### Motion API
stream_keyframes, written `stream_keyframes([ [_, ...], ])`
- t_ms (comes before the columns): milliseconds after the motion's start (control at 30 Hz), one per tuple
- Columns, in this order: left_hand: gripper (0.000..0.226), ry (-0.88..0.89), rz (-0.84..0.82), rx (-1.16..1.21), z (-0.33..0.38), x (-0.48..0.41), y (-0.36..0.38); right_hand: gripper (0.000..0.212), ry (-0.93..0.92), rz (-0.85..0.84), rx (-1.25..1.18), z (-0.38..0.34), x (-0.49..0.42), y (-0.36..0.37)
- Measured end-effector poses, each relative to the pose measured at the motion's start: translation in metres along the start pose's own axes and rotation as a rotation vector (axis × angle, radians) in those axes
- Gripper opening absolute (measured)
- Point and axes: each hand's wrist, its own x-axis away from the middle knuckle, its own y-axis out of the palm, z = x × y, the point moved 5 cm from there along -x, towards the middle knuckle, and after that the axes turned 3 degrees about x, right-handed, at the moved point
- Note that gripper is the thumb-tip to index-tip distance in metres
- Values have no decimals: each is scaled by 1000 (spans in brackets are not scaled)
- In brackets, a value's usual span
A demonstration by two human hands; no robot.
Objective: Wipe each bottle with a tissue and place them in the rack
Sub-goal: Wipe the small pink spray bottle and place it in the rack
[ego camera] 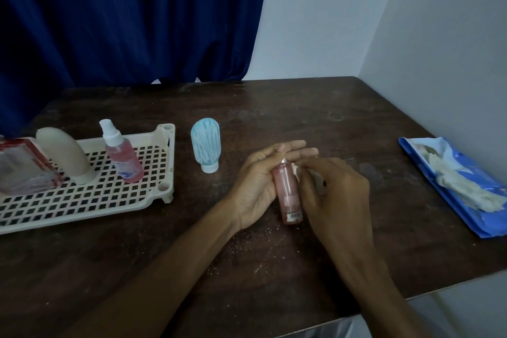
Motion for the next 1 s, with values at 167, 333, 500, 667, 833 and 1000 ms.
stream_keyframes([
  [167,43,-15,9,31,0,-2,-4,13,247,-14,-275,10,19,-7],
  [333,40,-7,49,72,-2,-1,-5,13,181,-45,-225,9,32,-4],
  [500,26,96,142,-6,-1,-1,-4,17,43,-1,-172,-8,36,-2],
  [667,28,132,170,-64,2,-1,-5,18,12,-20,-172,-13,47,0],
  [833,28,117,126,-73,2,0,-3,13,-25,-9,-108,-16,32,3],
  [1000,29,84,105,-33,1,4,0,12,-82,38,-66,-24,12,10],
])
